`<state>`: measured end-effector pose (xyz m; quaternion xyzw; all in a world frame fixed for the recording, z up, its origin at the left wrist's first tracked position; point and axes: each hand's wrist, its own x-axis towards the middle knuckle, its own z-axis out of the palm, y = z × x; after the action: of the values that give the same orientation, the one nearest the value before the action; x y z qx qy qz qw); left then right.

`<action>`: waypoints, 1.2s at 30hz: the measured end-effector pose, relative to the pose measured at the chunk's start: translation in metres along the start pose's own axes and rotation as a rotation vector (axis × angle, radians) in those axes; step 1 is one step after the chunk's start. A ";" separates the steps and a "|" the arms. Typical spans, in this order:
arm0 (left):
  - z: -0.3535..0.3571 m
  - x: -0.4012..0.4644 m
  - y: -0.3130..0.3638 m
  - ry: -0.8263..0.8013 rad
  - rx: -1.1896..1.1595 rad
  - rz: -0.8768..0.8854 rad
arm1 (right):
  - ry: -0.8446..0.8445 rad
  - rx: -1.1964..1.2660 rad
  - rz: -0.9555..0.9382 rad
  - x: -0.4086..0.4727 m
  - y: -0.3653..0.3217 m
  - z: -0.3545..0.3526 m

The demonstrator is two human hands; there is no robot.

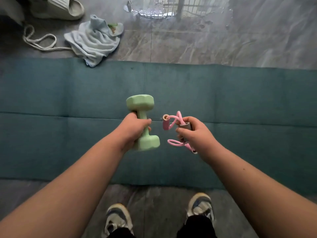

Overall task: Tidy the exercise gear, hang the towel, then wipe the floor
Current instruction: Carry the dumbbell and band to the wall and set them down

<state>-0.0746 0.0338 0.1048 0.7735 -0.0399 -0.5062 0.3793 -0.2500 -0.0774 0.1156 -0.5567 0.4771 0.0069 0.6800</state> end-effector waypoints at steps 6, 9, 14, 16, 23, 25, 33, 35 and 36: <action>-0.024 -0.165 0.085 -0.029 0.126 0.004 | 0.002 0.058 0.018 -0.152 -0.117 -0.014; -0.043 -0.265 0.149 -0.062 0.174 0.062 | 0.066 0.122 0.026 -0.243 -0.199 -0.026; -0.074 -0.423 0.246 -0.111 0.155 0.168 | 0.125 0.180 -0.020 -0.405 -0.323 -0.054; -0.080 -0.475 0.277 -0.172 0.155 0.214 | 0.141 0.183 -0.052 -0.463 -0.352 -0.065; -0.066 -0.593 0.340 -0.374 0.190 0.357 | 0.300 0.351 -0.158 -0.639 -0.398 -0.090; -0.051 -0.619 0.352 -0.457 0.177 0.360 | 0.388 0.395 -0.191 -0.679 -0.394 -0.099; 0.060 -0.688 0.387 -0.794 0.357 0.516 | 0.769 0.647 -0.292 -0.788 -0.342 -0.157; 0.098 -0.706 0.391 -0.852 0.421 0.538 | 0.859 0.703 -0.303 -0.813 -0.324 -0.171; 0.118 -0.716 0.392 -0.879 0.451 0.554 | 0.901 0.725 -0.300 -0.824 -0.314 -0.180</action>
<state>-0.3909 0.0099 0.8659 0.5125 -0.5027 -0.6412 0.2712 -0.6448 0.0956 0.9053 -0.2983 0.6066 -0.4895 0.5509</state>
